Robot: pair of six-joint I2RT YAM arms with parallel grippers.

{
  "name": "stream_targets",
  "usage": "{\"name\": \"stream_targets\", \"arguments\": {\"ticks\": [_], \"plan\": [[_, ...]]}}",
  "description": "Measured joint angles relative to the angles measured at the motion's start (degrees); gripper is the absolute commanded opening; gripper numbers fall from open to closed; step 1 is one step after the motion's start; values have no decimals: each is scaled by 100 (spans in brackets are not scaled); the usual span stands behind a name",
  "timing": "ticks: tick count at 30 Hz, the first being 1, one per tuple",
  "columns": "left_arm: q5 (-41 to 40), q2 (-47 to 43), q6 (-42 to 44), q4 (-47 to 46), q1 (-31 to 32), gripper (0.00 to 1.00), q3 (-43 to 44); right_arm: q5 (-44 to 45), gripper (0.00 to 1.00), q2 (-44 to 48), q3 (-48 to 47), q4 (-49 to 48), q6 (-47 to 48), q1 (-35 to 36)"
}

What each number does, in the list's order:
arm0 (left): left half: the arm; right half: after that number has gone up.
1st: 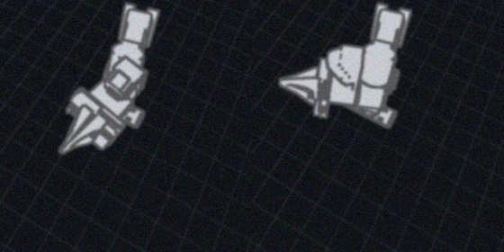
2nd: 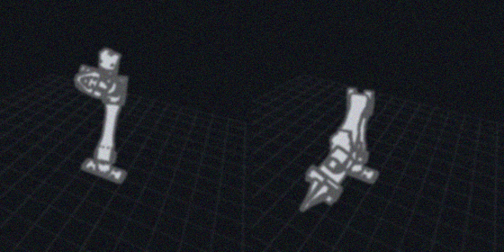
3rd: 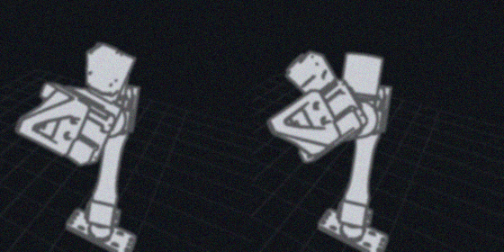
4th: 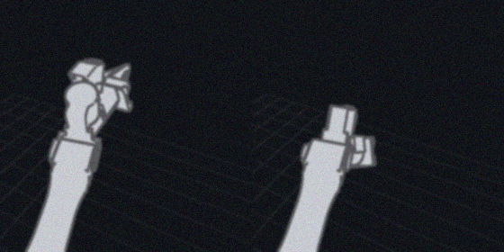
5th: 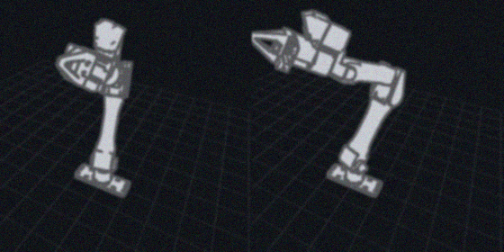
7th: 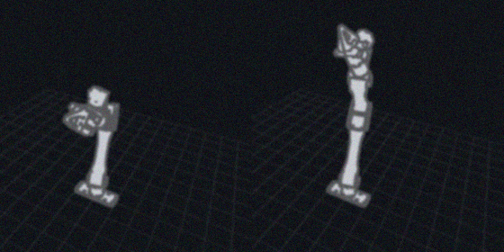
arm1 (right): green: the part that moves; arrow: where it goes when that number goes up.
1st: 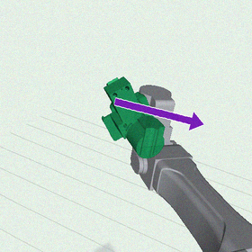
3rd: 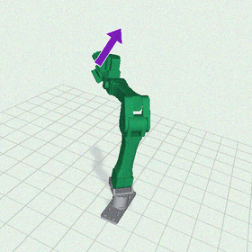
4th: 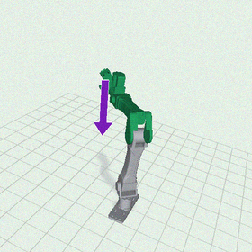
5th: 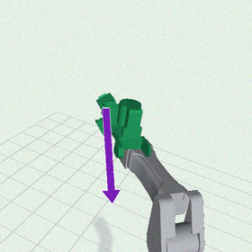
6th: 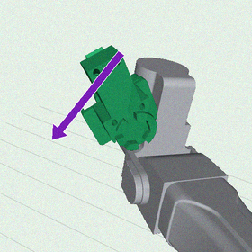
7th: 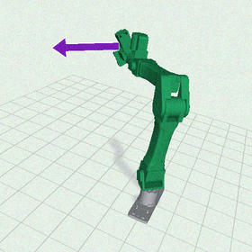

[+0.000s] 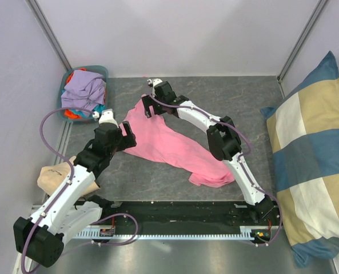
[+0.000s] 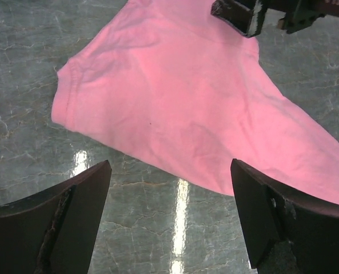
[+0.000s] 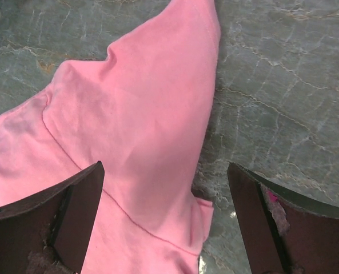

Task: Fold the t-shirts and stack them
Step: Flatten the tshirt out

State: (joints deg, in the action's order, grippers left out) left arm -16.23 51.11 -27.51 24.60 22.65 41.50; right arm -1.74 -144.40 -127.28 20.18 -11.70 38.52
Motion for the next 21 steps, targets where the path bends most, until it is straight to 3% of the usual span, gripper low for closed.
{"name": "stream_targets", "arguments": {"ticks": [4,6,7,9,10,13,21], "plan": [[157,-28,79,-129,-42,93,0,-92,85,-243,-116,0,0,0],[186,-70,105,-144,-46,93,0,-129,69,-354,-122,15,4,0],[195,-96,107,-149,-46,93,-2,-125,53,-380,-133,-26,28,0],[245,-170,109,-168,-46,93,-7,-168,34,-380,-140,-4,22,-4],[280,-214,111,-195,-46,93,-26,-190,18,-380,-142,0,31,-4],[319,-308,111,-210,-46,92,-103,-208,0,-382,-142,24,50,-4],[566,-302,107,-249,-46,90,-297,402,0,-72,247,-7,199,-35]]}}
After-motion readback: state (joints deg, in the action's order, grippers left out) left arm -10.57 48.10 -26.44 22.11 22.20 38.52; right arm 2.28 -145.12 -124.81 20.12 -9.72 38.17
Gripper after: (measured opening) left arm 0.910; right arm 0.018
